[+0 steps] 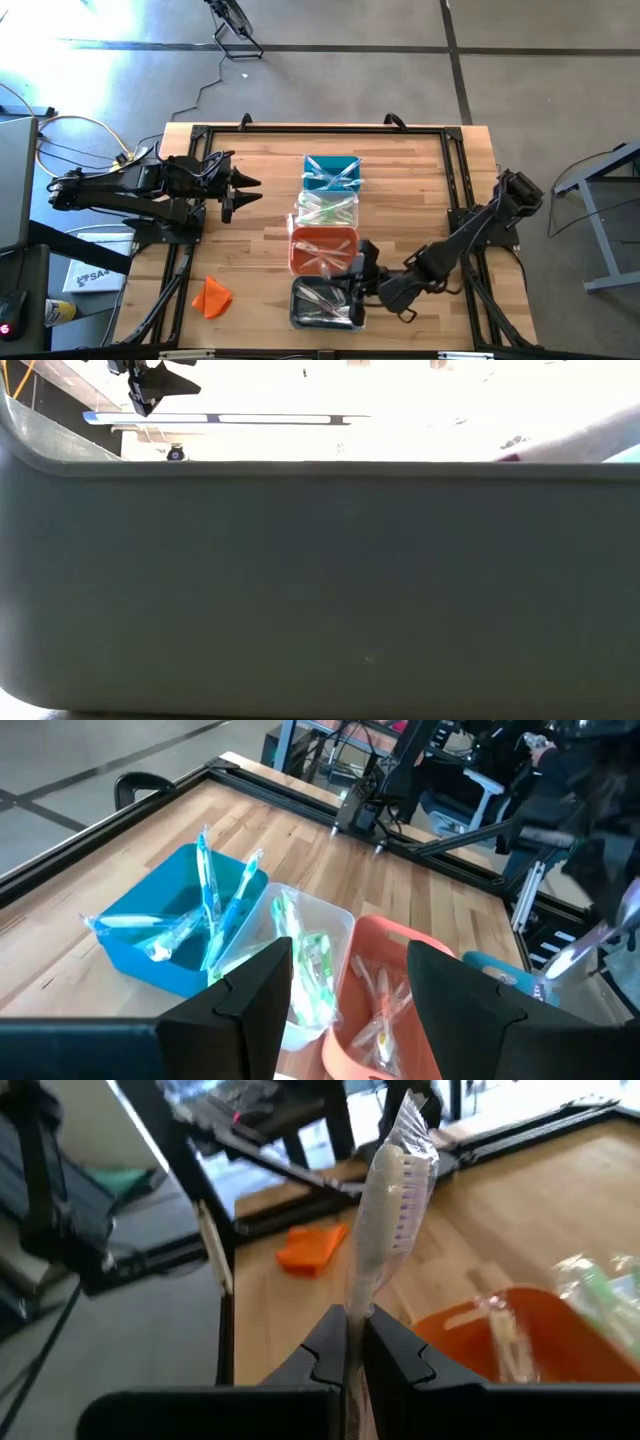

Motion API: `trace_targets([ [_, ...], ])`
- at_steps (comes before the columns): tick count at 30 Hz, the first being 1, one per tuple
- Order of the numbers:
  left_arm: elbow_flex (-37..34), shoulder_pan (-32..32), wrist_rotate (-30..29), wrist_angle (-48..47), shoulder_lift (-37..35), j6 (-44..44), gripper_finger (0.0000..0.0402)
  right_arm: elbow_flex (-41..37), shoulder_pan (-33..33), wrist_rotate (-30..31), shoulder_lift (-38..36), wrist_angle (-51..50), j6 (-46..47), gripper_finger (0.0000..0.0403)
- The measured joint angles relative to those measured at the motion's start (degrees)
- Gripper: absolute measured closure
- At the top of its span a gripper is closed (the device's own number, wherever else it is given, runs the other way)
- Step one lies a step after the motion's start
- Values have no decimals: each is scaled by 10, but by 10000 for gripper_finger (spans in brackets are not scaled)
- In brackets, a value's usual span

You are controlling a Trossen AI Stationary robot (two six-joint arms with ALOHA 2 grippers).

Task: Pick & Place Toothbrushes
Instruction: Put the violet toothbrush into the green bin, then put the blue toothbrush into the blue bin

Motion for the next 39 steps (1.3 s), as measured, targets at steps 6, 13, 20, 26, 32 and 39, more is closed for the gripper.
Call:
trace_targets([
  [6, 0, 0, 0, 0, 0, 0, 206, 0, -7, -39, 40, -2, -50, 392],
  [13, 1, 0, 0, -3, 0, -1, 206, -1, -25, -88, 76, -3, -112, 392],
  [20, 1, 0, 1, -21, 0, -5, 206, -1, -43, -153, 99, -16, -177, 392],
  [26, 1, 0, 1, -29, 0, -16, 206, -2, -52, -187, 108, -41, -178, 391],
  [32, 1, 0, 1, -30, 0, -21, 206, -1, -58, -207, 107, -25, -158, 355],
  [39, 1, 0, 1, -30, 0, -18, 206, -1, -55, -207, 106, -21, -163, 288],
])
